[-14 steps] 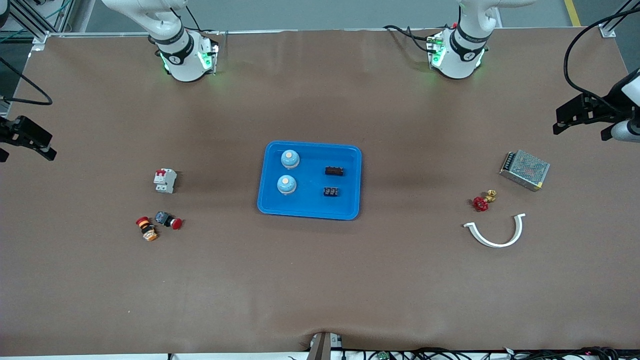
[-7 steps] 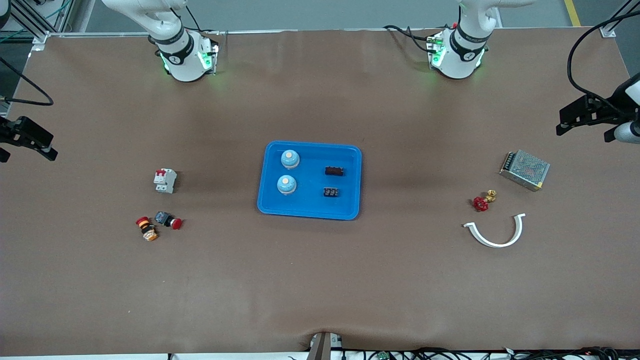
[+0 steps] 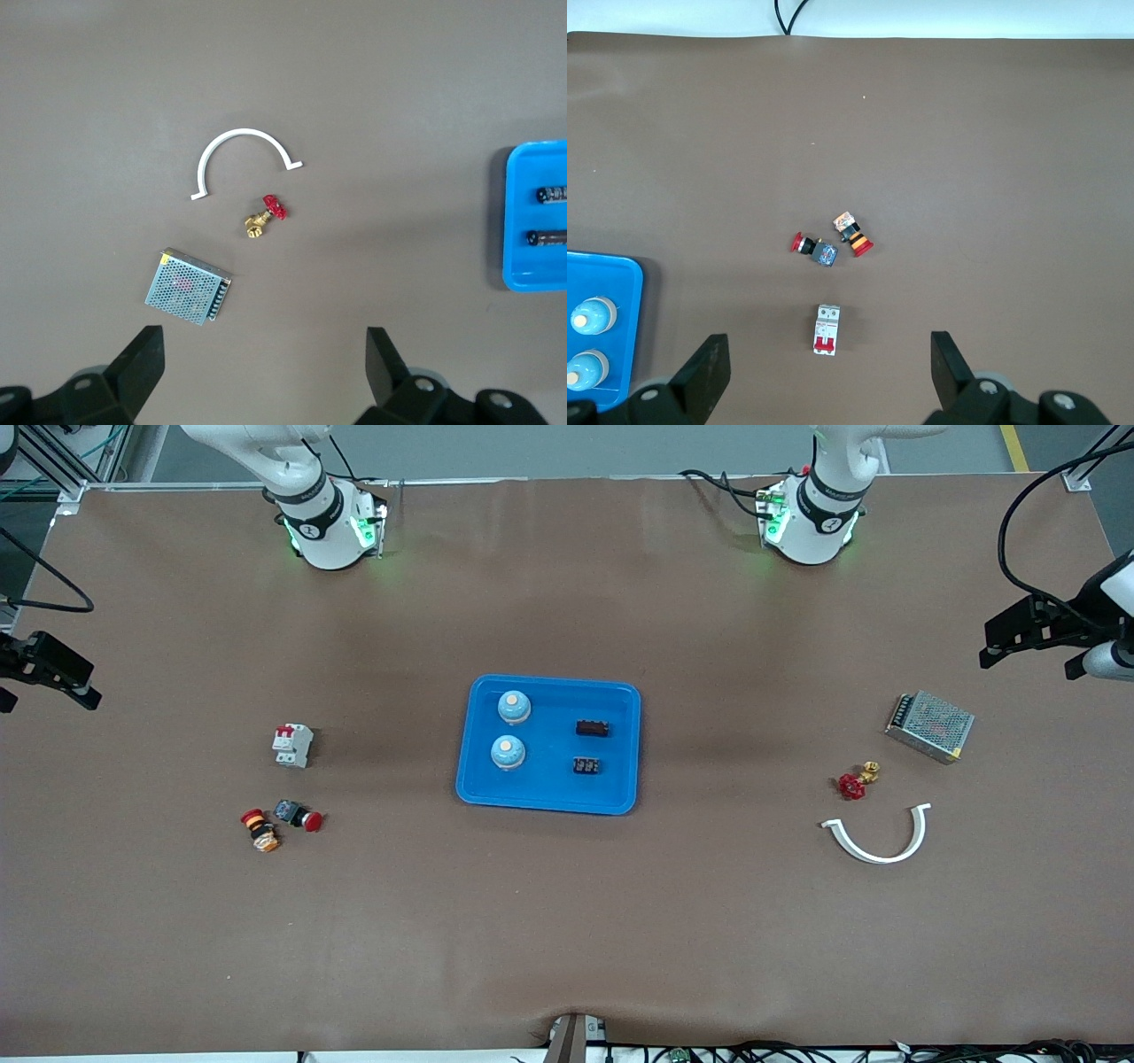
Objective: Place electrolytic capacitor and blue bell in tray
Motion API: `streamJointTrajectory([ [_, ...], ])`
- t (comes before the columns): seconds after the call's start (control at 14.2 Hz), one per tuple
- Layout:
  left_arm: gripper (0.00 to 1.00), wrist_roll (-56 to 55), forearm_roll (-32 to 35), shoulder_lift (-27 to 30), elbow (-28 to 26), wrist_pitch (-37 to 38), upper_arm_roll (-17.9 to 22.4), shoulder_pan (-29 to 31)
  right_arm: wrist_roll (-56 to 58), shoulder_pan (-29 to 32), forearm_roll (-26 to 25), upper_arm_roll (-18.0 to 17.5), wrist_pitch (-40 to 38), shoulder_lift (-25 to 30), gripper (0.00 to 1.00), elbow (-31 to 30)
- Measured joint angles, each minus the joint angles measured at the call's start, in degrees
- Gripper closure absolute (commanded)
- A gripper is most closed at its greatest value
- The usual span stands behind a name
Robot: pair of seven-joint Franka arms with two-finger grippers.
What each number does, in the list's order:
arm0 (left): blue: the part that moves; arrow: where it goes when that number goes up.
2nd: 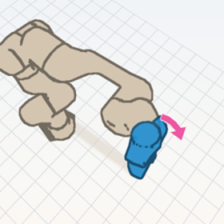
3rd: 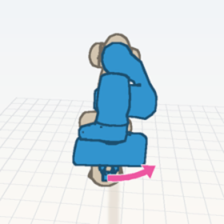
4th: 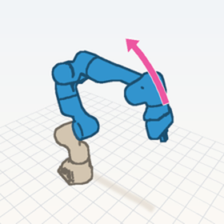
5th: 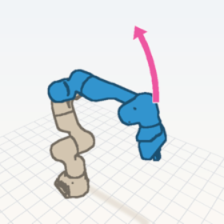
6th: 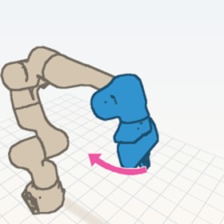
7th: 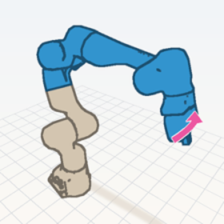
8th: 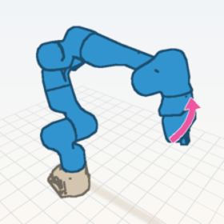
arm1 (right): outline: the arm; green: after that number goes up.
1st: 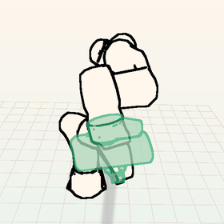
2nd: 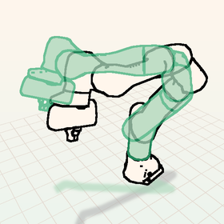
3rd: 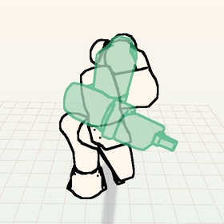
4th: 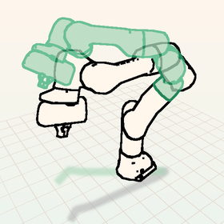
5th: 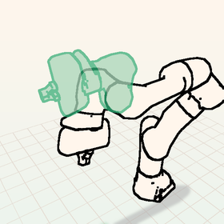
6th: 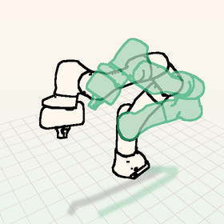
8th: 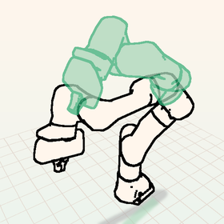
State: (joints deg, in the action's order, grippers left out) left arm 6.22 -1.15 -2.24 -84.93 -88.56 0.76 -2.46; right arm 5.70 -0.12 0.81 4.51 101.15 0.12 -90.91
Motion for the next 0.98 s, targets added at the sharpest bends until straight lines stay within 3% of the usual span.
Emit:
streamJointTrajectory([
  [0.98, 0.0, -0.75, 2.61, -0.81, 0.09, -1.28, -1.47, 0.0, 0.04, 0.0, 0.0, 0.01, -0.07, 0.0, 0.0, 0.0],
])
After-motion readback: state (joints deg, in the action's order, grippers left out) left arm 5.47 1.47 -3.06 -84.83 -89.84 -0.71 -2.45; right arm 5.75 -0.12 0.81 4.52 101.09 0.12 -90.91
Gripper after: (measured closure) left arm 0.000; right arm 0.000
